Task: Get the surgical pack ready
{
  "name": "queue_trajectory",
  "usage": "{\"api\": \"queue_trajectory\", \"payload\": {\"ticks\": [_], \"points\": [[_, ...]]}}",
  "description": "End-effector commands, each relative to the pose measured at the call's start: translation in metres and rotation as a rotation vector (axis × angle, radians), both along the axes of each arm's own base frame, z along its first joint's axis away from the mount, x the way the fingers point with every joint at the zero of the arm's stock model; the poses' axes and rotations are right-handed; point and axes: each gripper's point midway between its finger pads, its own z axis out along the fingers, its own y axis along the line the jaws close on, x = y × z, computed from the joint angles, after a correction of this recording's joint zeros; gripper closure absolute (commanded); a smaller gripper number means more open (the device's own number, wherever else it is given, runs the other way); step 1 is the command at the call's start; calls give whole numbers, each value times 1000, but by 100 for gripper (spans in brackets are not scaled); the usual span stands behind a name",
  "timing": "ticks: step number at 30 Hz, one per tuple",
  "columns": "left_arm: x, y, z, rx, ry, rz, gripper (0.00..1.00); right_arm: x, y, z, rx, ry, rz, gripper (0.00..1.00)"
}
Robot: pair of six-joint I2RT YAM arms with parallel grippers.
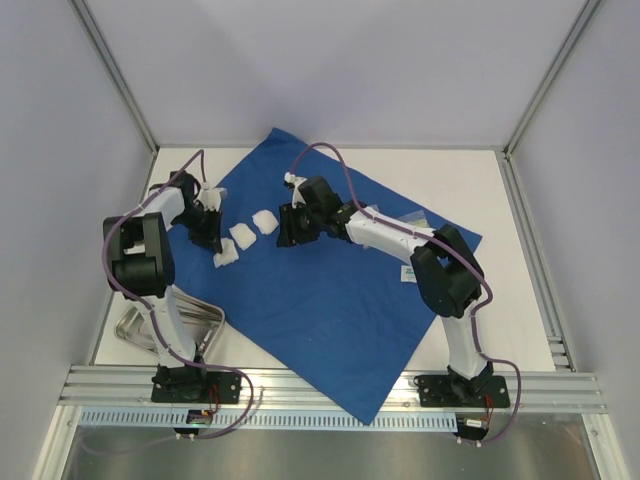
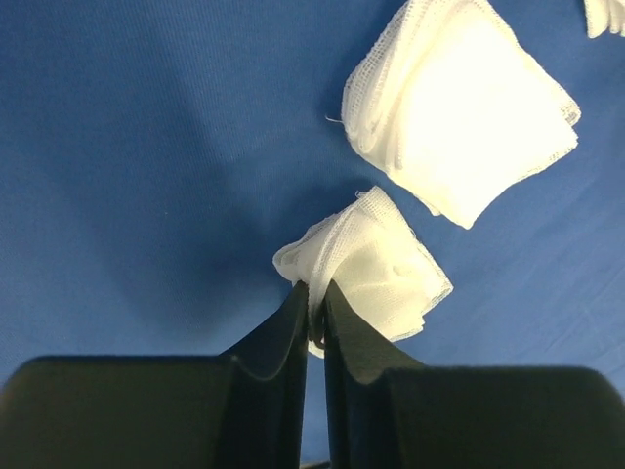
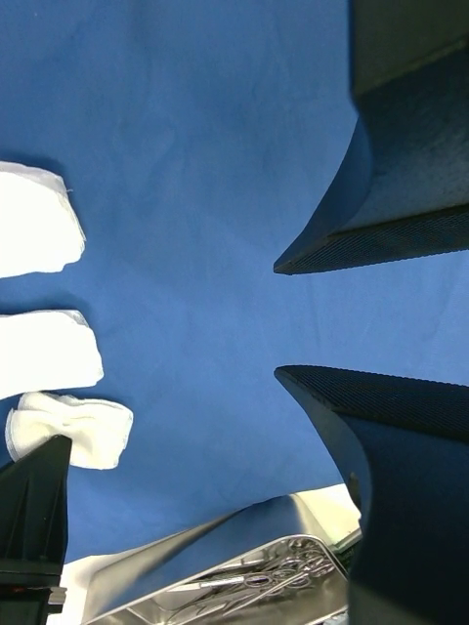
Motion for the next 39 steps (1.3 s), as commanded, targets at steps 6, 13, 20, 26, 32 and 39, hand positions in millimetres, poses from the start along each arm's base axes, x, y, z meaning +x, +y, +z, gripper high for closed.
{"api": "queue_trajectory", "payload": {"ticks": [6,13,20,26,32,39], "points": [[6,-16,33,-64,-140,-63,100,1,11,7,27,-7,19,55],[1,-18,54,-65,-194,-78,100,-5,20,12,46,-11,43,55],[-7,-23,57,-88,-191,-103,100,-7,33,14,92,15,66,55],[-4,-29,70,-124,-218,-103,100,-6,41,20,116,17,77,55],[10,-45,91,-228,-251,-66,100,-5,38,24,122,12,72,55],[36,-49,93,-275,-277,30,100,3,32,22,130,13,34,55]]}}
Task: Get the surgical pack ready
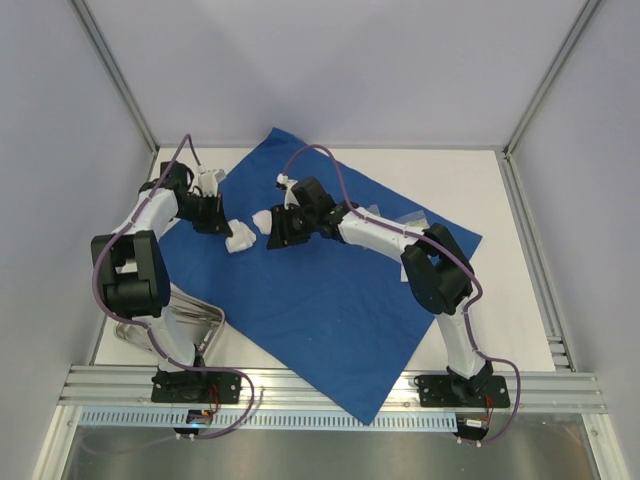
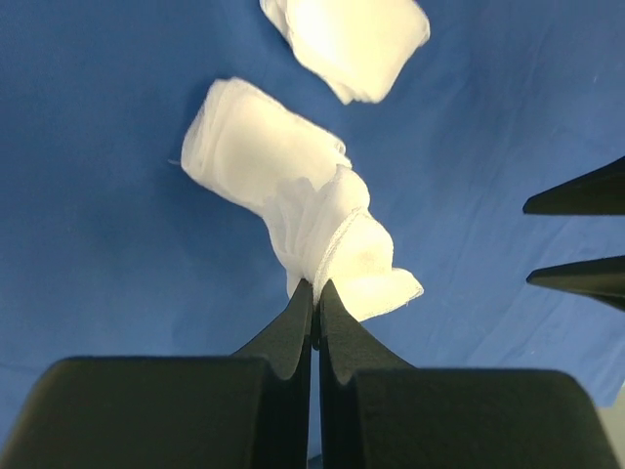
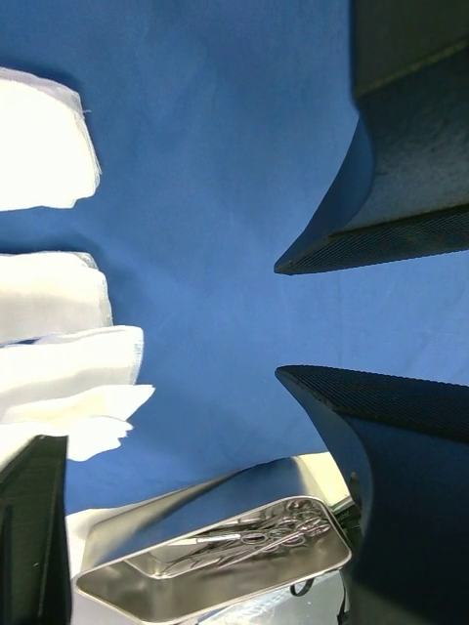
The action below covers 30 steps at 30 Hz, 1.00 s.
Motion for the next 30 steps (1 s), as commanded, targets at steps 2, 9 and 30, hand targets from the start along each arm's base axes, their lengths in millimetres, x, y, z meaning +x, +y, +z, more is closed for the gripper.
{"api": "queue_trajectory", "payload": {"ticks": [2,9,30], "points": [[39,-7,21,-66,-74,79,100,11,8,24,66,-37,-10,55],[56,-7,-4,-93,-2,126,100,29,21,24,83,-42,-40,54],[48,-5,-44,20,65,86,94,98,84,-24,139,-40,-157,41]]}}
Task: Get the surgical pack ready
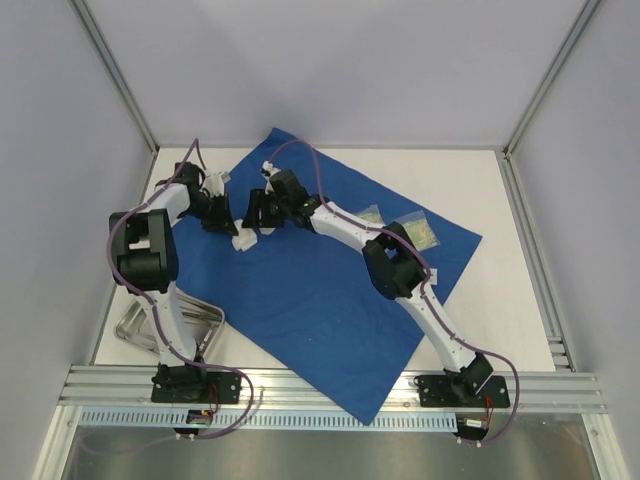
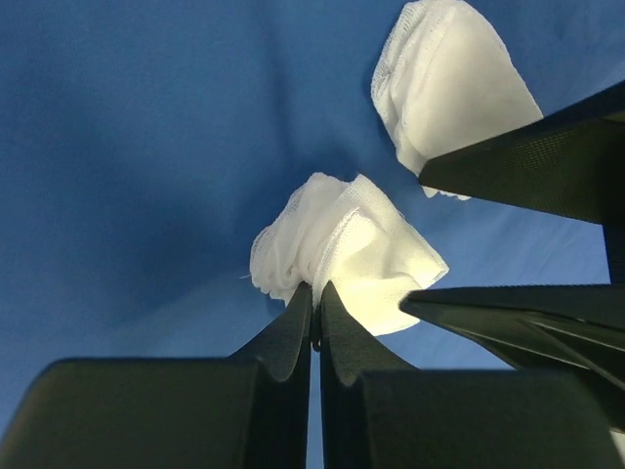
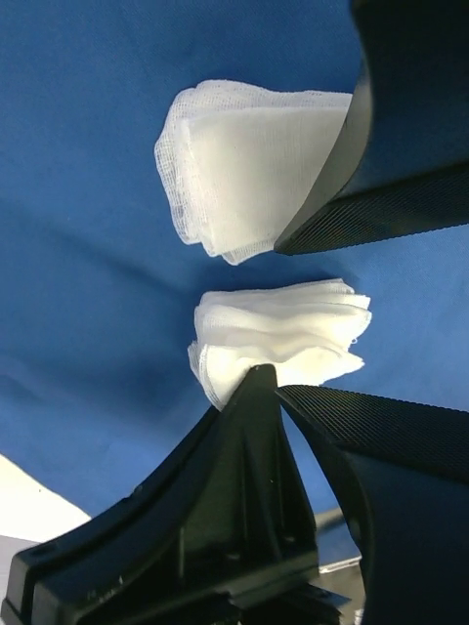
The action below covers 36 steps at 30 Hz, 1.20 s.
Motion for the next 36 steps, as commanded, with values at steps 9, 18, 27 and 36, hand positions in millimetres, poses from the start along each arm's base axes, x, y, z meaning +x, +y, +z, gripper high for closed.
{"api": "queue_trajectory", "payload": {"ticks": [9,18,27,36], "points": [[8,-9,2,24,-21,-37,92,3,6,-12,-27,13,-41,51],[6,-3,-3,61,-10,-24,90,-21,13,-36,-54,91,15,57],[5,-3,-6,64,-3,-27,88,-38,33,-26,25,121,87,66],[6,1,3,90,-25,-23,77,-35,32,-11,61,128,76,93]]}}
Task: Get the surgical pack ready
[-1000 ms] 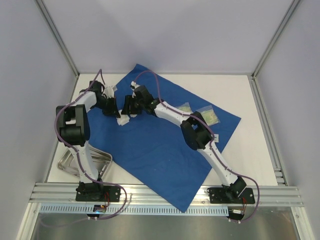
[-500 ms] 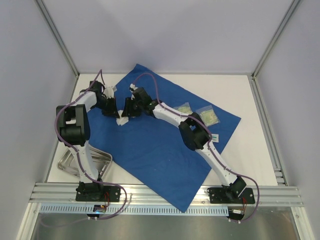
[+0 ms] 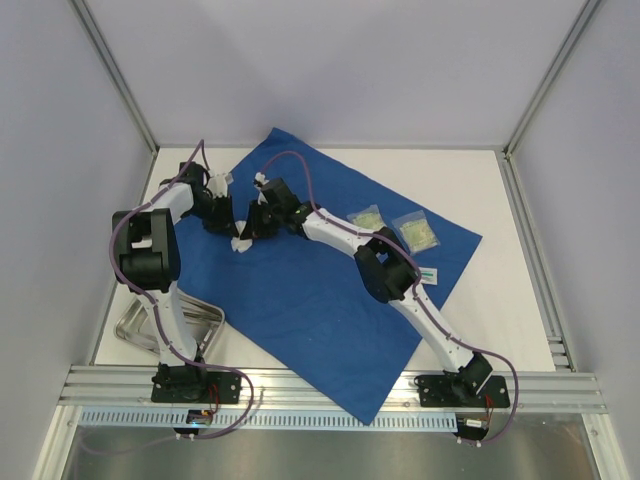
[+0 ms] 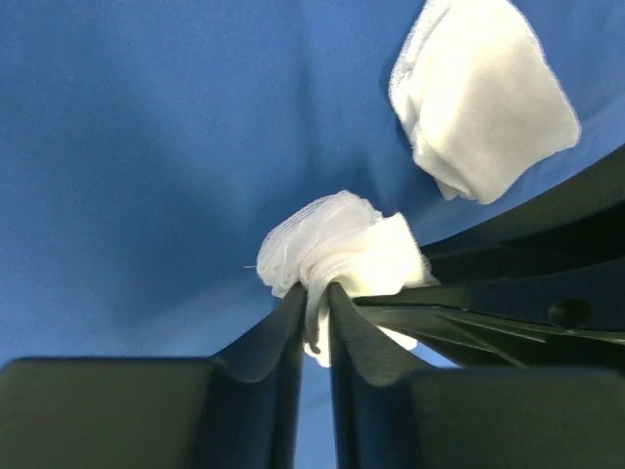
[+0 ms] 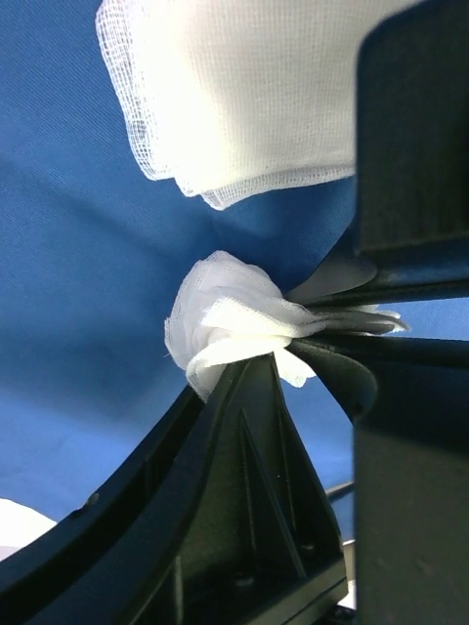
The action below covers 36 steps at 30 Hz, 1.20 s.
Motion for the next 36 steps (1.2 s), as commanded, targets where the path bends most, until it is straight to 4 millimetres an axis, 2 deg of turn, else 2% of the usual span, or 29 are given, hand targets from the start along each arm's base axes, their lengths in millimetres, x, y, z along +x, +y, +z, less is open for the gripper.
{"api": "queue_trajectory", "payload": {"ticks": [1,2,3,4,5,7,9,10,13,15,19,26,34,36], "points": [[7,5,16,50,-53,-1,72,-5,8,18,55,7,24,94],[7,8,20,66,-66,2,61,-4,7,22,60,0,24,98],[6,9,24,79,-72,3,55,-2,7,33,72,-21,27,99],[6,13,36,101,-96,14,46,-1,5,38,76,-33,33,100],[6,14,43,108,-111,18,42,-1,6,43,82,-41,40,100],[4,18,65,129,-157,27,34,2,2,60,98,-68,54,100],[1,21,79,151,-188,30,31,4,-3,71,99,-83,64,99],[0,23,95,161,-225,33,29,8,-9,83,102,-113,72,100],[-7,23,113,172,-266,26,25,15,-25,96,84,-143,92,100],[-11,24,116,174,-263,22,25,19,-34,95,74,-131,89,100],[-17,21,109,163,-233,10,25,31,-50,85,55,-92,83,100],[-18,20,100,153,-202,3,25,39,-54,64,31,-56,89,100],[-18,16,89,135,-169,-5,25,47,-48,33,23,-24,84,100],[-19,17,86,135,-160,-5,25,53,-54,23,-18,-28,50,100]]}}
